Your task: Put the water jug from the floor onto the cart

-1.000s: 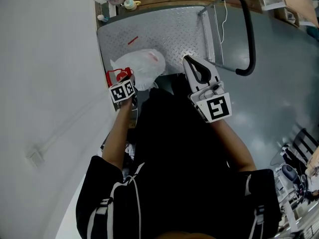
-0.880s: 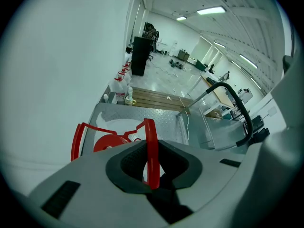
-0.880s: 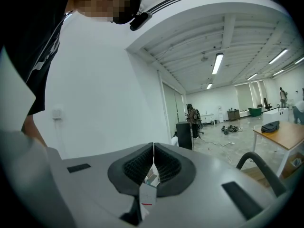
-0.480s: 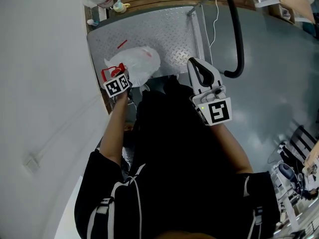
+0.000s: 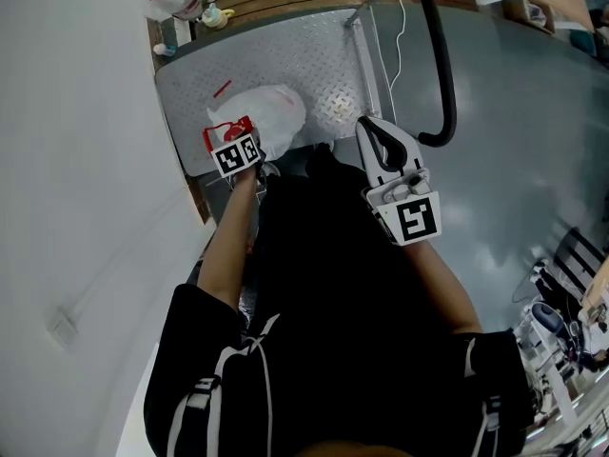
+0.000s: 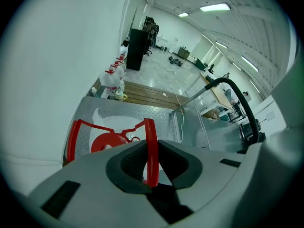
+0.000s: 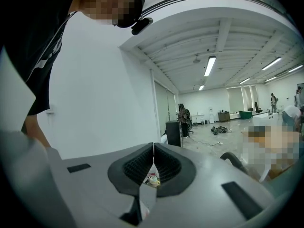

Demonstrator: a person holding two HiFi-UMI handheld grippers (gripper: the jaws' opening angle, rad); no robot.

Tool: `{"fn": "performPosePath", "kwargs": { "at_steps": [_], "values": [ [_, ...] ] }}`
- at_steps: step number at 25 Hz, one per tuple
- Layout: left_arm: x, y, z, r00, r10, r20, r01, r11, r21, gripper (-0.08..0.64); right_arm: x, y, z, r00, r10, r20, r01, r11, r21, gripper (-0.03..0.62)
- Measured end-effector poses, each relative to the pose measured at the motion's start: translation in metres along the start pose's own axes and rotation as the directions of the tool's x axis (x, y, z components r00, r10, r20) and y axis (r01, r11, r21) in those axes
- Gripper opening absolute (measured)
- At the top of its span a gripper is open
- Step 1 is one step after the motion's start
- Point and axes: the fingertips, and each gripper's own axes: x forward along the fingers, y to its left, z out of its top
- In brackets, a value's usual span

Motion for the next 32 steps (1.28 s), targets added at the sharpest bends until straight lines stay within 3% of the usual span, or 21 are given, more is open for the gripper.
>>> {"fn": "performPosePath", "kwargs": {
  "at_steps": [11,18,26,32],
  "values": [
    [0.021,-0.045,-0.009,0.997,-0.081,-0.008,0.081,0.993,0.085,0.071,-0.002,-0.004,-0.003,0.999,-0.024,-0.023,0.024,1.0,-0.006,0.018],
    [0.03,-0.082,-0.021,0.981,-0.193,-0.036,0.196,0.97,0.144,0.084,-0.008,0.003,-0.007,0.999,-0.028,-0.032,0.028,1.0,-0.003,0.018],
    [0.019,-0.084,-0.029,0.954,-0.299,-0.023,0.299,0.943,0.148,0.087,-0.012,0.021,-0.006,0.998,-0.046,-0.037,0.044,0.998,-0.044,0.018],
    [-0.013,-0.075,-0.02,0.94,-0.336,0.055,0.322,0.93,0.176,0.087,-0.018,0.041,-0.01,0.997,-0.06,-0.051,0.057,0.997,-0.045,0.02]
  ]
}}
